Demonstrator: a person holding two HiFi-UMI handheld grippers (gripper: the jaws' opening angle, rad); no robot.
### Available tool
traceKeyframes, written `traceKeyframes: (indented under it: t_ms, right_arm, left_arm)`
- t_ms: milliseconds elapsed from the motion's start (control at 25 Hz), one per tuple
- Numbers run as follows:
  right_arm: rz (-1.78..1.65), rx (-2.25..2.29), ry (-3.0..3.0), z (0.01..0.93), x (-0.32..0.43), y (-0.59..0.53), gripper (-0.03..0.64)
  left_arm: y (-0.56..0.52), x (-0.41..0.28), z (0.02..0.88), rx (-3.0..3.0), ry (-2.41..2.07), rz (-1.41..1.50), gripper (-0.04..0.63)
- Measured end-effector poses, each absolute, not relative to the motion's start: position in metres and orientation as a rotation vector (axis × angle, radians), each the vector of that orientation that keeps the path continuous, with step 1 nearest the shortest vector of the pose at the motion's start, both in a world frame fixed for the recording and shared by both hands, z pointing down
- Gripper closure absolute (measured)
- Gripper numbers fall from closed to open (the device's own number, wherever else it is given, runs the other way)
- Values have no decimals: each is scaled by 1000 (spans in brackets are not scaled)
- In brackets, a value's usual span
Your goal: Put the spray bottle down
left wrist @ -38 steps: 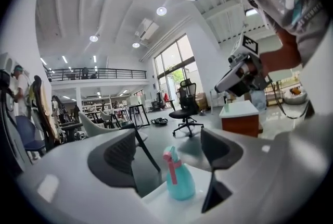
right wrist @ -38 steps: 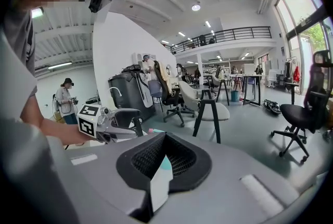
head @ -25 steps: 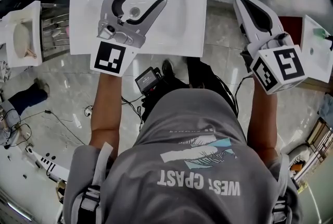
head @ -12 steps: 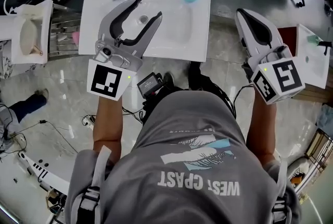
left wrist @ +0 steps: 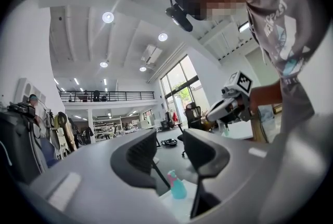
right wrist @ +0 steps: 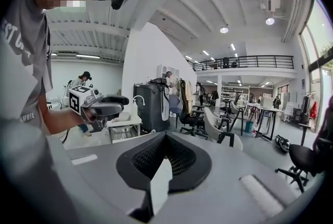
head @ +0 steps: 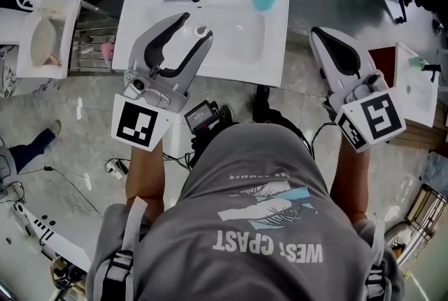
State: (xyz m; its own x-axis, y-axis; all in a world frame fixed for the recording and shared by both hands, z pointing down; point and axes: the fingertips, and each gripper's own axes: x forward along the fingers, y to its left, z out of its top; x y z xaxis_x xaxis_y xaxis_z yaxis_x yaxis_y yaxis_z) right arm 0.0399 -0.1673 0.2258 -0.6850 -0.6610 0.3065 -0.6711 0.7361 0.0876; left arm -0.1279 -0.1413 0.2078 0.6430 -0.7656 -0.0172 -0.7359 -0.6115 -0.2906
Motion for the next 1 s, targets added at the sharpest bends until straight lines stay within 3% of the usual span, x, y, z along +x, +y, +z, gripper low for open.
traceKeyframes:
  t_ms: [1000]
  right_arm:
    - [-3,980,-2605,218,26,-116,617]
  left_arm:
    - [-94,-149,201,-2546,1276,-96,489]
